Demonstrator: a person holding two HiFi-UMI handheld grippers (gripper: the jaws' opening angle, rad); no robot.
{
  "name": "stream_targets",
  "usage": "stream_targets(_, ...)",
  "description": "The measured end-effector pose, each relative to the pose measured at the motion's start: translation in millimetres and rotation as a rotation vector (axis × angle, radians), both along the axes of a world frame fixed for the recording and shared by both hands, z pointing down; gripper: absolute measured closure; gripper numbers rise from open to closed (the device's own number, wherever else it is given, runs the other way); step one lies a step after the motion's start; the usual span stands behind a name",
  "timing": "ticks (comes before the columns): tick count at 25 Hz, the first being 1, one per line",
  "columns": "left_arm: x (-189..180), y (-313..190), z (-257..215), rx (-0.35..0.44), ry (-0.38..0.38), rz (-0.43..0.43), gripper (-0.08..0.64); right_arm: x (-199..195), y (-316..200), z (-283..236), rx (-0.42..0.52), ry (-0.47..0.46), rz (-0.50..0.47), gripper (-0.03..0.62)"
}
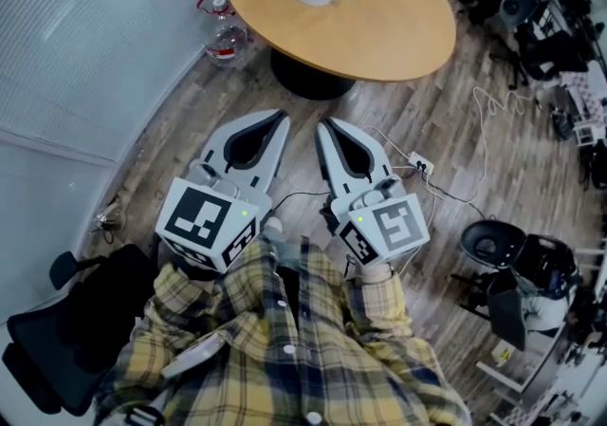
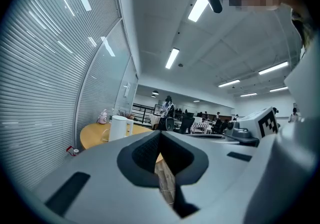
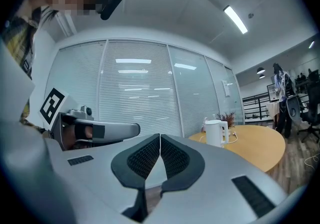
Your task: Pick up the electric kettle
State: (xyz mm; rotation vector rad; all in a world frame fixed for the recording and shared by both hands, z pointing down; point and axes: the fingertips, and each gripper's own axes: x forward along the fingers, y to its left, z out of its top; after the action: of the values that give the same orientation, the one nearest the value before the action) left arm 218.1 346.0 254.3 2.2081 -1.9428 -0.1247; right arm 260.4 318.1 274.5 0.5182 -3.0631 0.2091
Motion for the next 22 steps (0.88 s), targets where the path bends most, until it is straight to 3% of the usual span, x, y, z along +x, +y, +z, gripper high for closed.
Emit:
stream_targets(12, -20, -24, 4, -0.001, -0.005, 0.012, 0.558, -23, -22, 9, -0.01, 0.012, -0.001, 0.558)
stream_targets(22, -85, -76, 4, -0.003, 0.007, 0.046, 0.558, -89, -72, 6, -0.011, 0.02, 0.037, 0.558)
